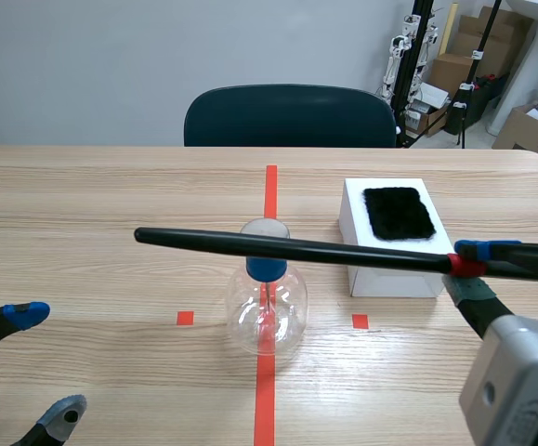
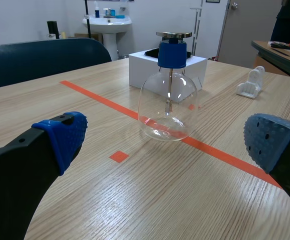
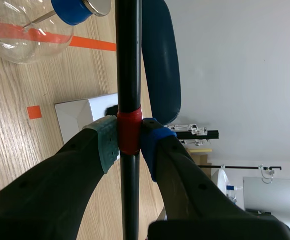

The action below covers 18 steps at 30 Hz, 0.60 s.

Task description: Do the electroscope experiment. move the rod toward and away from the electroscope

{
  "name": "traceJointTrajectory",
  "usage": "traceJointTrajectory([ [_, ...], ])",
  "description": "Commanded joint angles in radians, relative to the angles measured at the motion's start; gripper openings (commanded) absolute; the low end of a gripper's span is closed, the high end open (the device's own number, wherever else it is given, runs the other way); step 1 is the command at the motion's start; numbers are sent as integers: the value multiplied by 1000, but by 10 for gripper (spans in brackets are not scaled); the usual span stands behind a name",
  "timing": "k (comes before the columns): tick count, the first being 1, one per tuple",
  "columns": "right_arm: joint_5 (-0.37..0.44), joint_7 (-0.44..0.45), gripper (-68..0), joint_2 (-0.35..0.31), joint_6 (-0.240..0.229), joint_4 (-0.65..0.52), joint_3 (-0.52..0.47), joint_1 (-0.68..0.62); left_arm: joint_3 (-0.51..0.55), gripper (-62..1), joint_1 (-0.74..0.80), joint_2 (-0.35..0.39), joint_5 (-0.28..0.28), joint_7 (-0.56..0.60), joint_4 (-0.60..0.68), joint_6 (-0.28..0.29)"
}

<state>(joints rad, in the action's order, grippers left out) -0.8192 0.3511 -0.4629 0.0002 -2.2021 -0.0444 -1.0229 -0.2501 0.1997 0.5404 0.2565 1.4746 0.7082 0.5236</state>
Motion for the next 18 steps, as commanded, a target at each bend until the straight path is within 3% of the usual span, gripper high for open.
traceJointTrajectory([
  [1, 20, 6, -638, -8, 15, -10, -7, 9, 7, 14, -1, 12, -13, 17, 5, -5],
  [18, 41, -15, -638, -8, 34, -146, -23, 9, 7, 14, -1, 12, -13, 17, 5, -5],
])
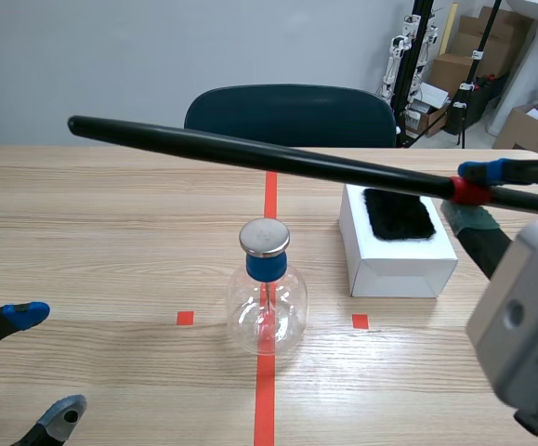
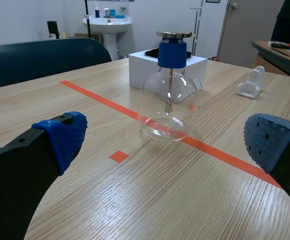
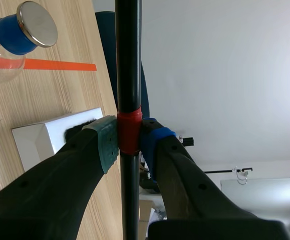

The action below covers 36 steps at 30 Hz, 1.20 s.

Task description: Do the electroscope experiment. move the rod toward and away from the electroscope

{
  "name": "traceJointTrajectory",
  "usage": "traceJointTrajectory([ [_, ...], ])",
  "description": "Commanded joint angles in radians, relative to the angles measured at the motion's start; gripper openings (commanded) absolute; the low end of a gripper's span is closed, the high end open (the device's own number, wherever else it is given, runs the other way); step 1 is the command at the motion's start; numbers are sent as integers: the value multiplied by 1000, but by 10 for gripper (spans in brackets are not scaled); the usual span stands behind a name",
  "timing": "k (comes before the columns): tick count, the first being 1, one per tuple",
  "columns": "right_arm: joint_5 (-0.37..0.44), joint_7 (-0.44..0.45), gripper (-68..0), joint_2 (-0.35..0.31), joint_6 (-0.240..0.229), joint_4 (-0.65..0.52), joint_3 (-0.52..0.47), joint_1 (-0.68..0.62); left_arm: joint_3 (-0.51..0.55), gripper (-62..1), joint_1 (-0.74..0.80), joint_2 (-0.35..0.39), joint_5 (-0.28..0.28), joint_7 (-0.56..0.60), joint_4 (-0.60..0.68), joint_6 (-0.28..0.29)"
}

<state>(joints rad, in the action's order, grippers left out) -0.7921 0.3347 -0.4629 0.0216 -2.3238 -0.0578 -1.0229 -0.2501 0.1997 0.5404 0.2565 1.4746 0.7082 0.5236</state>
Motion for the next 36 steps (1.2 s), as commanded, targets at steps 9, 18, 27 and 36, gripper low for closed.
traceJointTrajectory([
  [9, -14, -5, -638, -8, 16, -26, -10, 9, 7, 14, -1, 12, -13, 17, 5, -5],
  [18, -14, -29, -638, -8, 150, -26, -29, 9, 7, 14, -1, 12, -13, 17, 5, -5],
  [27, 18, -124, -638, -11, 146, -8, -102, 127, 7, 14, -1, 12, -13, 17, 5, -5],
  [36, 17, -204, -638, -96, 135, 162, -127, 313, 7, 14, -1, 12, -13, 17, 5, -5],
])
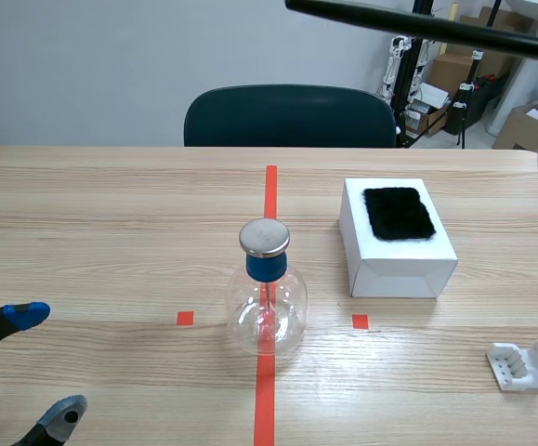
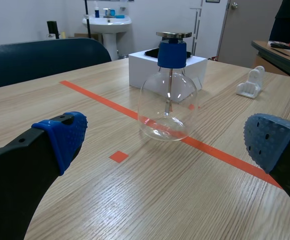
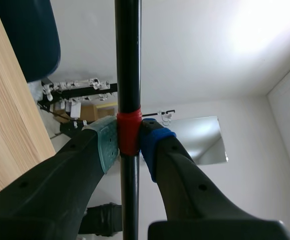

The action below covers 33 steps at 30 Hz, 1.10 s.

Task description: Do the electroscope experiment. move the rod toward and away from the electroscope

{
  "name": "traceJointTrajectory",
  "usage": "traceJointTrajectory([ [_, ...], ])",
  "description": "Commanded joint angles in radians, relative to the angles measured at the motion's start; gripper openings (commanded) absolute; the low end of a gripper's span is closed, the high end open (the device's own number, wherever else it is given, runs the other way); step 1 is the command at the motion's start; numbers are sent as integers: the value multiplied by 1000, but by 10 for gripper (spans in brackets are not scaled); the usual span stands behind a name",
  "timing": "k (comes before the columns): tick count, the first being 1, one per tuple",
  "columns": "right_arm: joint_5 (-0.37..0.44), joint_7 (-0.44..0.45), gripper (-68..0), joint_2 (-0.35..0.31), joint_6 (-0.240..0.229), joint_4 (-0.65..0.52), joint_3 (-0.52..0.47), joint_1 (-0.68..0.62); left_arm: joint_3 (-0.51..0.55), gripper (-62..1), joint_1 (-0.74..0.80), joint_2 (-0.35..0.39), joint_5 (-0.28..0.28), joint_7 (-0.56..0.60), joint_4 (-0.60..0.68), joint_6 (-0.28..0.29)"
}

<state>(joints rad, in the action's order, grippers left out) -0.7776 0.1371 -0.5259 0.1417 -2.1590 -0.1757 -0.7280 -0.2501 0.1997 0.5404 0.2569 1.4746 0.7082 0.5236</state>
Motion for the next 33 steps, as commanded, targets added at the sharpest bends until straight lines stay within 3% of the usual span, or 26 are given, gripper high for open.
traceJointTrajectory([
  [1, 3, -15, -638, -51, 15, 17, -10, 35, 7, 14, -1, 12, -13, 17, 5, -5],
  [10, 22, -49, -638, -207, 15, 145, 0, 142, 7, 14, -1, 12, -13, 17, 5, -5],
  [14, -33, -51, -638, -245, 15, 154, 36, 150, 7, 14, -1, 12, -13, 17, 5, -5],
  [21, -182, -77, -638, -244, 16, 154, 135, 150, 7, 14, -1, 12, -13, 18, 5, -5],
  [30, -358, -103, -638, -159, 15, 171, 230, 181, 7, 14, -1, 12, -13, 17, 5, -5],
  [33, -393, -134, -638, -147, -14, 176, 259, 198, 7, 14, -1, 12, -13, 18, 5, -5],
])
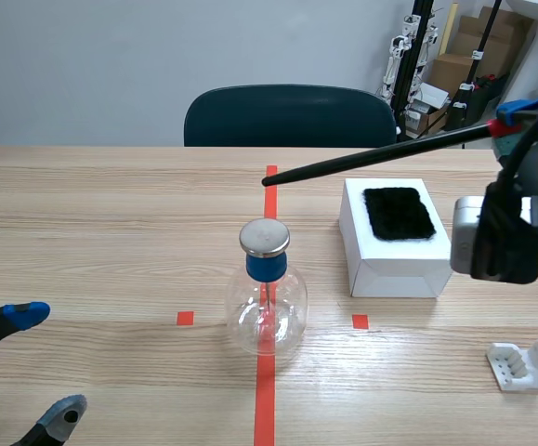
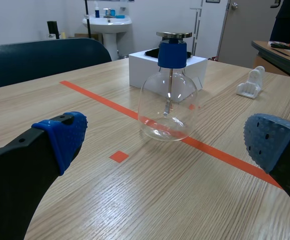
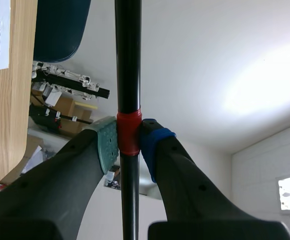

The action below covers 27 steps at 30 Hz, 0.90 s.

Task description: Do the electroscope experiment. move the rod toward and away from the electroscope

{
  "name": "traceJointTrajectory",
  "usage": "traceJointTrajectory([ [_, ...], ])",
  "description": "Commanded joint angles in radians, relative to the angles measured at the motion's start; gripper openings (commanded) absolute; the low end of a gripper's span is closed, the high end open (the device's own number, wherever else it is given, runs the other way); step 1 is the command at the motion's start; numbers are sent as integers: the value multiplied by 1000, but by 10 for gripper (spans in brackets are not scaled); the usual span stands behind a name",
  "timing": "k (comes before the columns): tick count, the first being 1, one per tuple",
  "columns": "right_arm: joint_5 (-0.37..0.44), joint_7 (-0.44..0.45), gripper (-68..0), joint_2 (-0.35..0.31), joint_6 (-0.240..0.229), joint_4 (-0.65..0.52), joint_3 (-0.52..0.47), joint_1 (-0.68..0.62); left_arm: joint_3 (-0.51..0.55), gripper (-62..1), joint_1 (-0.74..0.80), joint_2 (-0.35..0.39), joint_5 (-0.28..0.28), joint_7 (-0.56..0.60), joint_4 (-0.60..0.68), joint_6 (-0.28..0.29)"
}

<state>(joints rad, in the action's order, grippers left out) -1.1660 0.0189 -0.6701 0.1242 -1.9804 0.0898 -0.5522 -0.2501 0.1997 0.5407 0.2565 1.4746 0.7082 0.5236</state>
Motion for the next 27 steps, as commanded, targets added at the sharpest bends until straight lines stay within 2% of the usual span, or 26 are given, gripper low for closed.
traceJointTrajectory([
  [1, -16, -22, -638, 1, -8, -1, 4, 24, 7, 14, -1, 11, -13, 18, 5, -5],
  [3, -35, -26, -638, 6, -21, 4, 24, 35, 7, 14, -1, 11, -12, 18, 5, -5],
  [12, -107, -41, -638, 14, -21, 48, 85, 54, 7, 14, 0, 11, -13, 18, 5, -5],
  [27, -91, -32, -638, 14, -18, 50, 86, 54, 7, 14, 0, 11, -13, 18, 5, -5],
])
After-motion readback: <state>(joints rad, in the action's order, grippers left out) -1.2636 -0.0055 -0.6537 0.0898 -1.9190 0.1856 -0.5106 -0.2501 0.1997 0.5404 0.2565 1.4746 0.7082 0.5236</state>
